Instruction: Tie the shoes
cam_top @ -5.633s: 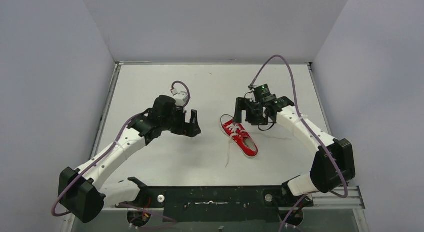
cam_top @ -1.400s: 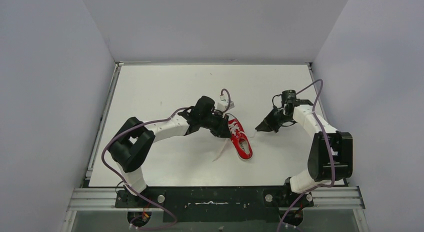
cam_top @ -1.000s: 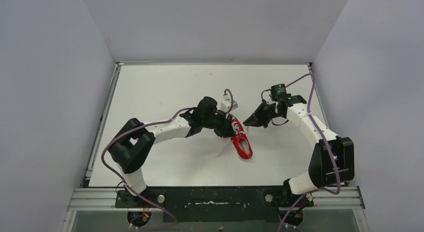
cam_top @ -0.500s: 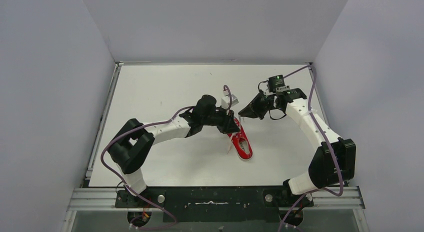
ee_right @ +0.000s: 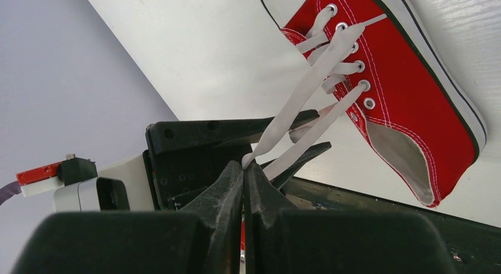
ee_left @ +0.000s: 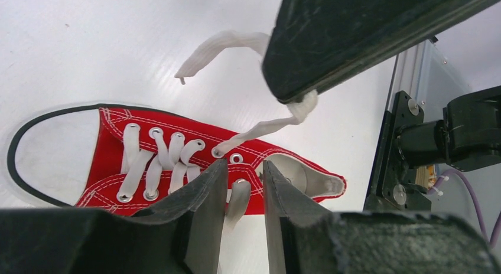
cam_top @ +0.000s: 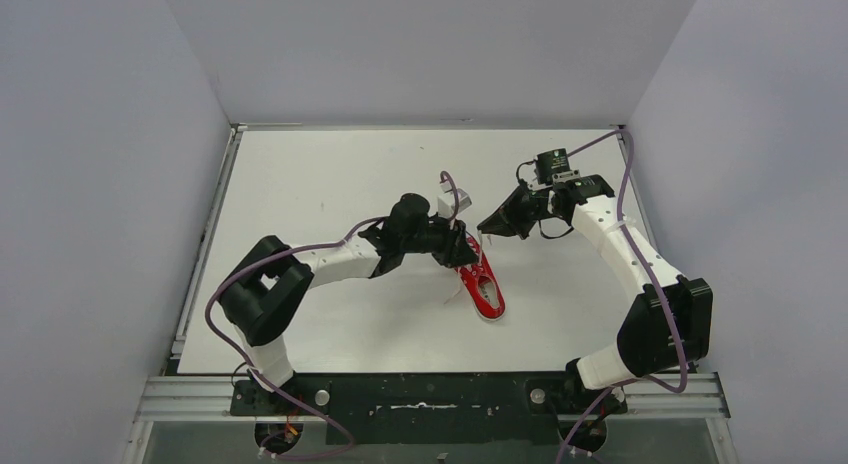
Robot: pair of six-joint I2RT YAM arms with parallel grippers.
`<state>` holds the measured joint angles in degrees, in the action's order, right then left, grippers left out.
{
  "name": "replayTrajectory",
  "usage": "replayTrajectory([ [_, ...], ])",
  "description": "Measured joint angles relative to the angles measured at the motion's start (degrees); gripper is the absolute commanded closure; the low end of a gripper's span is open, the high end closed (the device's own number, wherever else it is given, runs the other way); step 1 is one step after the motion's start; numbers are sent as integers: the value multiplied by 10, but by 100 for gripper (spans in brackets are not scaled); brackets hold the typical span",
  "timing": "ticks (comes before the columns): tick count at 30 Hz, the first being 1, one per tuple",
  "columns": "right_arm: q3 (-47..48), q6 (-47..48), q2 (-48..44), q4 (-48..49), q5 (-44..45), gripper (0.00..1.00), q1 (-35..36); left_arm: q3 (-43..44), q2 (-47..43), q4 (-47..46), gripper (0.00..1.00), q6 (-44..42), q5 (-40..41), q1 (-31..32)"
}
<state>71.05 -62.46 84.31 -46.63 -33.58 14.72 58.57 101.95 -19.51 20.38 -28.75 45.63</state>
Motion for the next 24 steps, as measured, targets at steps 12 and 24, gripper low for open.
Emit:
replayTrajectory([
  [12,0,2,5,-2,0,100,-1,1,31,-7,73,12,9,-5],
  [24,0,2,9,-1,-3,100,-1,-12,29,4,100,5,9,-18],
])
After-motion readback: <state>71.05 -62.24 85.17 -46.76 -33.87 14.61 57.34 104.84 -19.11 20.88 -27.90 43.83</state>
